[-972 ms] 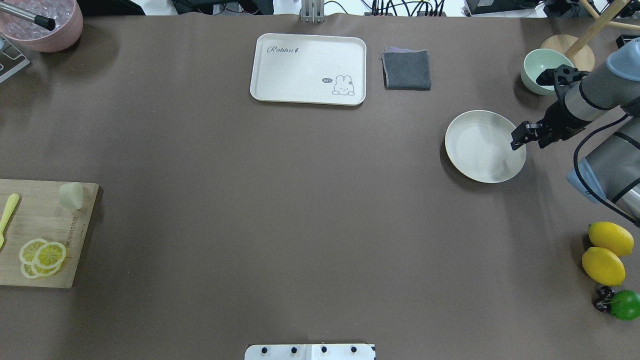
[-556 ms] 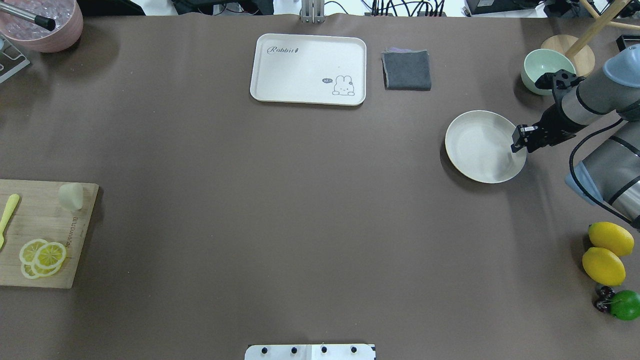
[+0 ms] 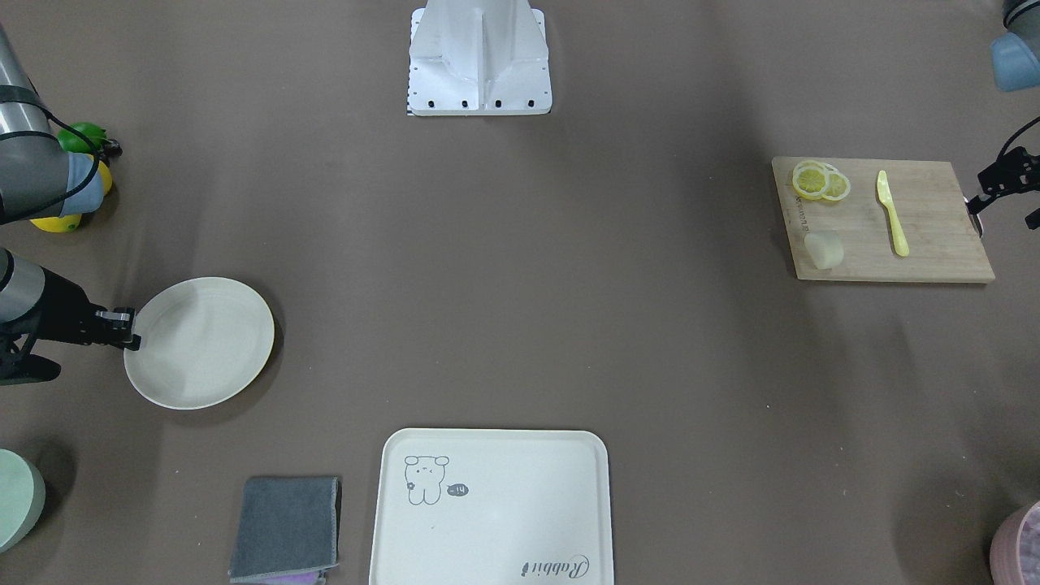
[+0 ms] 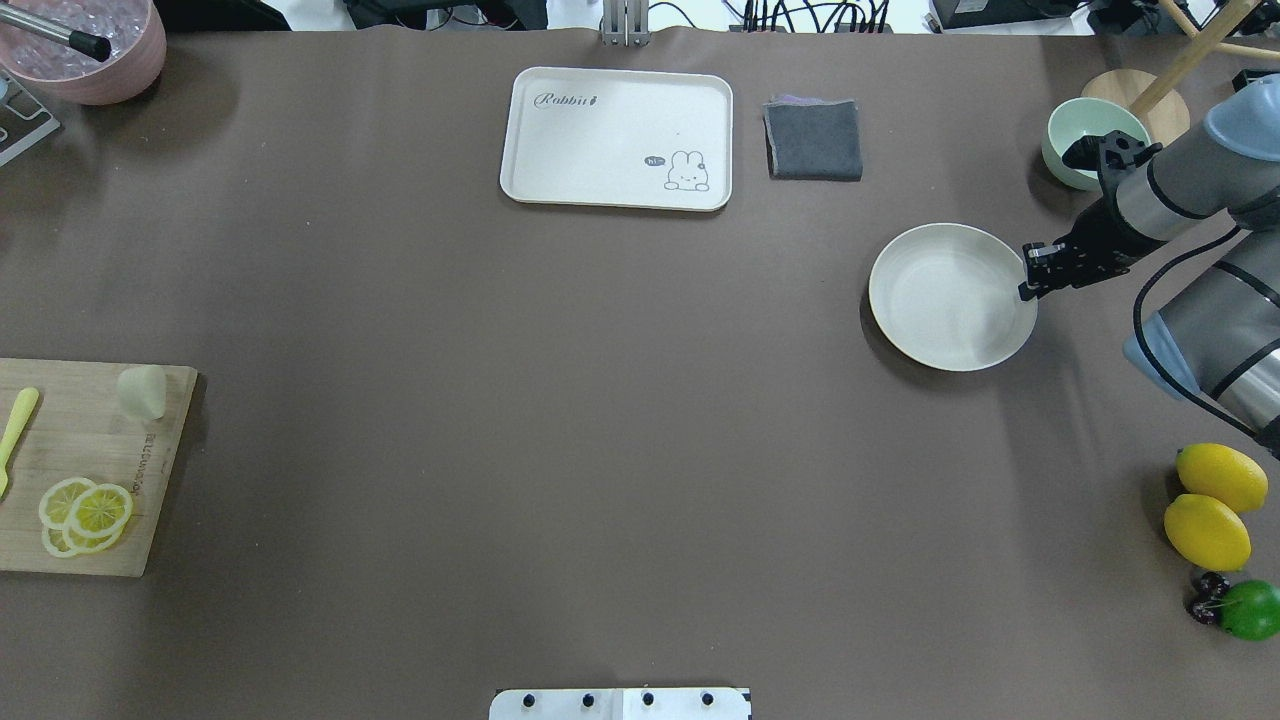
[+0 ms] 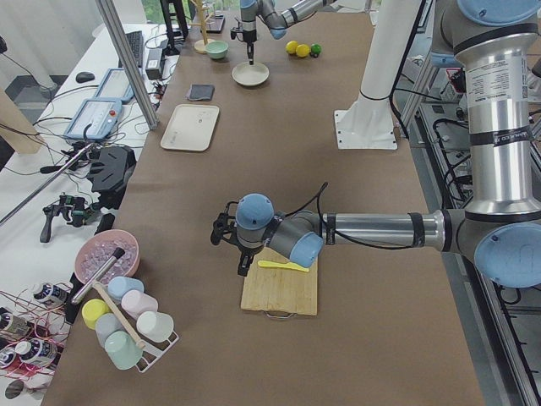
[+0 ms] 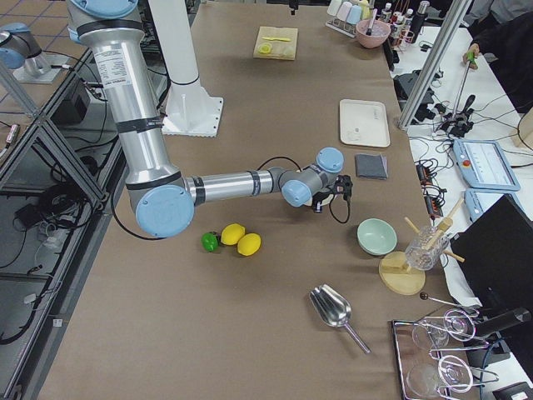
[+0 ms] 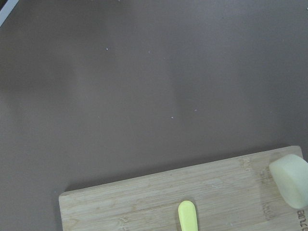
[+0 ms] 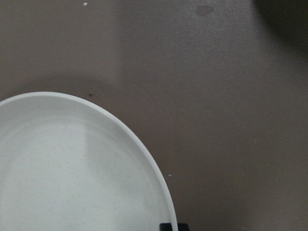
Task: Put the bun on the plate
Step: 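Slide the plate to centre with right gripper while left arm reaches for bun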
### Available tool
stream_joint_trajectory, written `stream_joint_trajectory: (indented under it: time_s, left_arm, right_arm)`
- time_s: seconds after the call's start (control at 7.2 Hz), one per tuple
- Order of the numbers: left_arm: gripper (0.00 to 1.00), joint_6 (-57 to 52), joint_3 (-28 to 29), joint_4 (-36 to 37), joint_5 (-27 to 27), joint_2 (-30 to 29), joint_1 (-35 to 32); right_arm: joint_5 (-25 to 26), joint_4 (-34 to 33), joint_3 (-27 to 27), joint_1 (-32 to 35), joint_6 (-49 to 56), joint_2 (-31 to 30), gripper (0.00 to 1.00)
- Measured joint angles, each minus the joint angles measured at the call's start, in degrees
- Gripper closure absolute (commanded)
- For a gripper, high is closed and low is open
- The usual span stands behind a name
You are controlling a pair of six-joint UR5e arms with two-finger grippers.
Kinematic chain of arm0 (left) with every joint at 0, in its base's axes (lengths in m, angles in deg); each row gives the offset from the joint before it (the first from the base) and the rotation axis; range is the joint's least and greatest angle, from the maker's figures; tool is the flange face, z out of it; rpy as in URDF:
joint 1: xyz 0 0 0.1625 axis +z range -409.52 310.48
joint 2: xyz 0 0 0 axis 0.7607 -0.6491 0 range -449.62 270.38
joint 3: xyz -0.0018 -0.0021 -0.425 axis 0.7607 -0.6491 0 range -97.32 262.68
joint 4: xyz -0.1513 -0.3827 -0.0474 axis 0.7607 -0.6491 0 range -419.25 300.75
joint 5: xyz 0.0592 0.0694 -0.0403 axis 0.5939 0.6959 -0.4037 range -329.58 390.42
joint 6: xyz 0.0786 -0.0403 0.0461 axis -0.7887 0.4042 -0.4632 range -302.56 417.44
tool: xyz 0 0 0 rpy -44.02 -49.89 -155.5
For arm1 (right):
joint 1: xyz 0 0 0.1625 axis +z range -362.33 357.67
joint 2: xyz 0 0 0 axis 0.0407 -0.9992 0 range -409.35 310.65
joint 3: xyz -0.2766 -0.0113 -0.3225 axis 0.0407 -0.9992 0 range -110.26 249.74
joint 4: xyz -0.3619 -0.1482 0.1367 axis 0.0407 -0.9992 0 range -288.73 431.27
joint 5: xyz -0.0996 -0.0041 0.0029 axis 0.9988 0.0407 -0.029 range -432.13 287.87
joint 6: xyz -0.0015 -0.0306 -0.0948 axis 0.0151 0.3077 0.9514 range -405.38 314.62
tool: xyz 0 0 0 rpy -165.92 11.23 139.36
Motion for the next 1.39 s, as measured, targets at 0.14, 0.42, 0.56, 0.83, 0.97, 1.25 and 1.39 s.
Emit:
stream_joint_trajectory:
  time_s: [0.14, 0.42, 0.56, 0.83, 0.97, 1.25, 1.39]
  left_arm:
    - [0.03, 3.4, 0.0, 0.0, 0.7, -0.6, 1.3]
    - [0.03, 12.1, 0.1, 0.0, 5.4, -3.0, 6.3]
    - [0.03, 15.3, 0.2, 0.0, 8.2, -4.3, 9.1]
    - [0.03, 20.4, 0.2, -0.3, 10.6, -5.7, 13.0]
    - [0.03, 24.5, 0.0, -0.3, 10.9, -6.8, 14.7]
    - [0.04, 35.3, -0.4, -0.6, 11.9, -8.4, 19.7]
    - [0.04, 39.1, -0.5, -1.8, 13.3, -8.3, 21.9]
  right_arm:
    - [-1.1, 0.1, 2.0, -0.4, -5.5, 1.5, 1.0]
    - [-0.4, 0.1, 8.0, -5.6, -20.2, 4.2, 1.0]
    - [2.2, 0.2, 10.3, -10.0, -27.3, 5.9, 1.0]
    - [9.4, 0.2, 12.5, -19.1, -37.8, 9.6, 1.0]
    - [11.5, 0.2, 12.7, -22.0, -40.4, 10.8, 1.0]
    - [14.3, 0.2, 12.8, -25.8, -43.2, 12.2, 1.0]
    - [14.8, 0.2, 12.8, -26.8, -43.7, 12.5, 1.0]
